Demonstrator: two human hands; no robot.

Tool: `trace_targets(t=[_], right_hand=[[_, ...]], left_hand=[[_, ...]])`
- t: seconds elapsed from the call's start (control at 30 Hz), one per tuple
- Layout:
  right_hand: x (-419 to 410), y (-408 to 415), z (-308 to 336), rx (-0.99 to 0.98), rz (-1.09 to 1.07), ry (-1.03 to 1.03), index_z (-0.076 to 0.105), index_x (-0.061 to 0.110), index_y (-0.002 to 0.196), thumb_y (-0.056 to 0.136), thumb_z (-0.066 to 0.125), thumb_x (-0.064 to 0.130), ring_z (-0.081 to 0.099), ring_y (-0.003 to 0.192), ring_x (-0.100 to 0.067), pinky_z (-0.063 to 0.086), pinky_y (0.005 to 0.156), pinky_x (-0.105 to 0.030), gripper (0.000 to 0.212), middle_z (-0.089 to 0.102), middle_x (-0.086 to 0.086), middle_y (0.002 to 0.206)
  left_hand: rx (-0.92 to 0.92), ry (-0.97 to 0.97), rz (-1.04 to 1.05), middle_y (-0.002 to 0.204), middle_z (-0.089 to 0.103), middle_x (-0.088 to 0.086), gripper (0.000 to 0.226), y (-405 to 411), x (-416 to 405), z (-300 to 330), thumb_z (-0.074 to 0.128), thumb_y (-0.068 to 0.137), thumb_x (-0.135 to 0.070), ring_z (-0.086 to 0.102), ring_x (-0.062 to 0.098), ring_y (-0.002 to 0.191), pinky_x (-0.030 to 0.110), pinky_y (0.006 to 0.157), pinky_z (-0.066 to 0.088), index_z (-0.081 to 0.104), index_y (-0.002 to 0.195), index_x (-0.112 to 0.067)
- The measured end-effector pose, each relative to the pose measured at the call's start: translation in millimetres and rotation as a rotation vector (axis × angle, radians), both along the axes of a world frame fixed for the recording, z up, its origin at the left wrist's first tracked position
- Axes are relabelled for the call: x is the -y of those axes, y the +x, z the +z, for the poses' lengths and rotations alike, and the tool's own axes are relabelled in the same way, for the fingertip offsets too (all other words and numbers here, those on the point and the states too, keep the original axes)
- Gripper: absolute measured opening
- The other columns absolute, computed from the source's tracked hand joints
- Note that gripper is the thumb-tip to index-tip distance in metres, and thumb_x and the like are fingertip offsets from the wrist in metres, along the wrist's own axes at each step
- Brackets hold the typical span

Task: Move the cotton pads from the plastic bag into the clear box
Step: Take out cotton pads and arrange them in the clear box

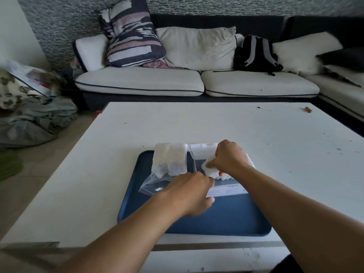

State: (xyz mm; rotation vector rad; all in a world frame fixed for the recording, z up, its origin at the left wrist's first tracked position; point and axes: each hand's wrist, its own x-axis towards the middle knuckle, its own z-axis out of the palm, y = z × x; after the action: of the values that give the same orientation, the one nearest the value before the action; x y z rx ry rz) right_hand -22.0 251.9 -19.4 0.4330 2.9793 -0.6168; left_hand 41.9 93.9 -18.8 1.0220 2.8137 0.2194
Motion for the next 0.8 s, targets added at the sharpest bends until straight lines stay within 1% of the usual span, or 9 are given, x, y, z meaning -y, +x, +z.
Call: trace_targets(t=[0.1,0.2,0.33,0.47,0.53,0.6,0.63,0.7,0.8], right_hand=[[-1.9,0.4,-3.5,-0.078,-0.006,0.08,0.051,0.011,0.088,0.069,0.085,0.03,0.063,0.066,-0.025,0.047,0.053,-0.029,0.043,0.065,-0.002,0.07],[-1.0,2.2,-13.1,-0.144,-0.019,0.135,0.044,0.014,0.097,0.074,0.085,0.032,0.054,0.072,-0.029,0.04,0.056,-0.032,0.051,0.064,-0.007,0.09],[-0.1,2.6,-7.7,-0.159,-0.028,0.056,0.052,0.012,0.092,0.071,0.085,0.046,0.058,0.072,-0.028,0.042,0.056,-0.031,0.052,0.062,-0.005,0.084],[8.7,7.1,24.7,-0.318,0.06,-0.023,0.061,0.011,0.067,0.083,0.073,0.052,0.061,0.059,-0.024,0.049,0.053,-0.03,0.046,0.063,-0.002,0.063],[19.2,13.0,29.4,-0.24,0.113,-0.147,0.066,0.004,0.06,0.09,0.059,0.045,0.064,0.05,-0.027,0.058,0.053,-0.035,0.051,0.066,-0.007,0.053],[24.3,18.6,23.0,0.018,0.133,-0.241,0.072,-0.002,0.07,0.091,0.05,0.037,0.071,0.054,-0.028,0.064,0.063,-0.037,0.049,0.072,-0.012,0.059],[24.3,21.2,18.8,0.136,0.138,-0.255,0.071,-0.002,0.073,0.091,0.049,0.036,0.072,0.057,-0.028,0.064,0.067,-0.035,0.048,0.074,-0.015,0.064],[21.0,22.3,10.2,0.225,0.161,-0.213,0.064,0.004,0.066,0.09,0.05,0.036,0.069,0.058,-0.028,0.057,0.065,-0.029,0.042,0.072,-0.014,0.064],[16.9,17.5,4.8,0.211,0.16,-0.176,0.06,0.007,0.068,0.094,0.049,0.034,0.065,0.061,-0.025,0.051,0.062,-0.028,0.04,0.066,-0.008,0.066]], left_hand=[[0.046,0.023,-0.005,0.102,0.067,0.004,0.026,-0.1,0.3,-1.9,0.055,0.097,-0.04,0.065,0.029,0.091,0.043,0.079,0.055,0.061,0.111,-0.019],[0.087,0.047,-0.011,0.105,0.067,0.003,0.025,-1.9,1.6,-0.7,0.056,0.096,-0.039,0.065,0.027,0.093,0.043,0.081,0.055,0.062,0.111,-0.019],[0.117,0.061,-0.002,0.105,0.067,0.002,0.026,-2.9,2.6,-4.1,0.056,0.096,-0.04,0.065,0.025,0.093,0.043,0.081,0.055,0.062,0.11,-0.019],[0.175,0.066,0.02,0.119,0.062,-0.001,0.037,-7.5,5.5,-2.9,0.054,0.098,-0.043,0.061,0.02,0.101,0.04,0.09,0.052,0.056,0.124,-0.017],[0.179,0.068,0.021,0.103,0.059,-0.003,0.03,-7.7,6.4,0.9,0.054,0.098,-0.042,0.056,0.017,0.087,0.033,0.08,0.049,0.057,0.114,-0.016],[0.18,0.076,0.034,0.077,0.049,-0.008,0.021,-6.9,5.7,3.9,0.054,0.099,-0.038,0.047,0.014,0.07,0.026,0.062,0.038,0.052,0.089,-0.02],[0.181,0.07,0.046,0.07,0.044,-0.009,0.027,-5.3,5.5,5.8,0.055,0.099,-0.037,0.044,0.013,0.064,0.025,0.056,0.033,0.046,0.077,-0.024],[0.177,0.078,0.047,0.064,0.04,-0.01,0.038,-3.5,5.3,7.5,0.055,0.098,-0.035,0.04,0.009,0.057,0.026,0.053,0.029,0.036,0.065,-0.028],[0.15,0.077,0.018,0.068,0.05,-0.007,0.032,0.1,6.1,7.4,0.056,0.097,-0.035,0.051,0.014,0.064,0.03,0.054,0.032,0.046,0.068,-0.026]])
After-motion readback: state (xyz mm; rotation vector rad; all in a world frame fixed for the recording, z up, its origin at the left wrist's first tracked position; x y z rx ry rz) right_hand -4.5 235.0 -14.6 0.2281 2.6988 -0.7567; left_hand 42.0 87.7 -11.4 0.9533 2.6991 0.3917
